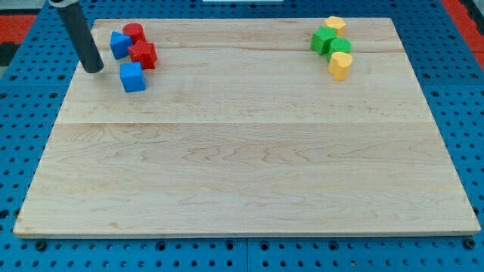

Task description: Push blue cube downwards

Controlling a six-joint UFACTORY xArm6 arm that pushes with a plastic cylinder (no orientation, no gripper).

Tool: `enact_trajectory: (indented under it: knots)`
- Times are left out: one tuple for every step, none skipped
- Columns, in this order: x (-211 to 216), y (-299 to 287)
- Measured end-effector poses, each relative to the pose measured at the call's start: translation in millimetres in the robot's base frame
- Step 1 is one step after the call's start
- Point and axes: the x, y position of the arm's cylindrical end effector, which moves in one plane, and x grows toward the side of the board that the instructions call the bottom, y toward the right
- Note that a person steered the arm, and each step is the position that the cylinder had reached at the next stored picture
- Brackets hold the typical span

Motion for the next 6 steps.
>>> enact_trajectory:
  knots:
    - [3.2,52.7]
    - [10.7,68.9]
    - [50.0,73.1]
    - [50.0,75.4]
    - [38.0,67.6]
    - [37.3,72.7]
